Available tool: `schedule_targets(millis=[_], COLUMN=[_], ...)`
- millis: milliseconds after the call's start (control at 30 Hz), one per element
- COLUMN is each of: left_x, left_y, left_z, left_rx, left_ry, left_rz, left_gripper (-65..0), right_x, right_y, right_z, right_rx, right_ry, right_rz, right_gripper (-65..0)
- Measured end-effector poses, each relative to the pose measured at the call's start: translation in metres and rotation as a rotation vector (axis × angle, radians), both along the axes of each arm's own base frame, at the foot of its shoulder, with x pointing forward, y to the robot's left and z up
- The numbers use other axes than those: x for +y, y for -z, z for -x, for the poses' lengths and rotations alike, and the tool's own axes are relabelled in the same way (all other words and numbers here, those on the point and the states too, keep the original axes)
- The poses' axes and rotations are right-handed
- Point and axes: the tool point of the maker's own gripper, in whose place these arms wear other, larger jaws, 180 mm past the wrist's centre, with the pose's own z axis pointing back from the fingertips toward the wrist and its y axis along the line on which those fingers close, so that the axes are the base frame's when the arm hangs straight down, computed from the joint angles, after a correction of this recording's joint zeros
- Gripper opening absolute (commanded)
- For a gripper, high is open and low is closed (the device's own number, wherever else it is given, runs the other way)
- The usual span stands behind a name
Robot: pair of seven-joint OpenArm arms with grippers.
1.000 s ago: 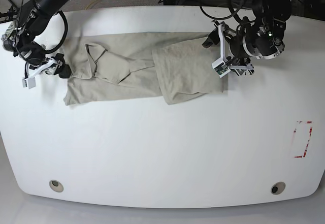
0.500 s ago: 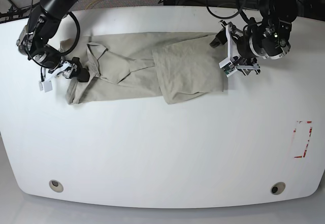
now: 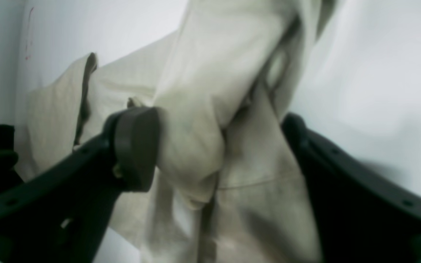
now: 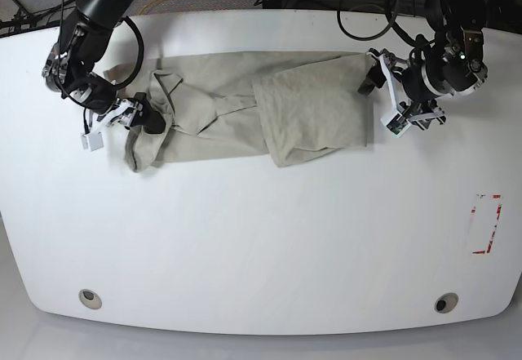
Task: Fold the T-shirt properly
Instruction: 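Release the left gripper and regrasp the folded end of the strip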
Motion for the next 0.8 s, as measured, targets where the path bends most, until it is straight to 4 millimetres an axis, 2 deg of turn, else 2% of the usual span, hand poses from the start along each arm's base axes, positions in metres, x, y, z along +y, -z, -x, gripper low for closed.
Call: schedule_targets(millis=[67,100,200,233,333,467,600,700,800], left_x=[-0.007,-0.012,-0.027,-0.029,-0.022,-0.017,-0.017,-0.017,-0.017], left_y=[0.003,0.004,0.014,0.020,0.041,0.049,0.056,0.058,0.059], left_z=[0.002,0.003,0.006,0.007,0.009,0.004,0.002,-0.001,-0.004], left_rx=[0.011,0.014,0.043,0.057,0.116,0.125,0.128,0.110,0.094], left_ry=[0.014,0.013,0.004,-0.005,-0.037,-0.051,-0.064,-0.072,-0.064], left_rz=[0.005,0.016,0.059,0.065,0.023,0.002,0.025,0.054,0.076], left_gripper=[-25.3,-25.3,-25.3,-25.3,-25.3,-25.3,-25.3,-25.3,-25.3], right_x=[-0.001,-0.001,-0.006,-0.007,-0.008,-0.009,-0.013,-0.005,0.012], right_y=[0.003,0.004,0.011,0.012,0.013,0.007,-0.010,-0.021,-0.033], right_z=[0.001,0.002,0.007,0.007,0.009,0.012,0.015,0.015,0.015], right_rx=[0.007,0.010,0.049,0.052,0.060,0.056,0.027,-0.008,-0.060], right_ry=[0.004,0.004,-0.003,0.002,-0.001,-0.027,-0.054,-0.064,-0.089], right_rz=[0.010,0.014,0.059,0.062,0.069,0.116,0.183,0.174,0.140], right_gripper=[-38.2,-46.5,-63.3,-65.0,-65.0,-65.0,-65.0,-65.0,-65.0])
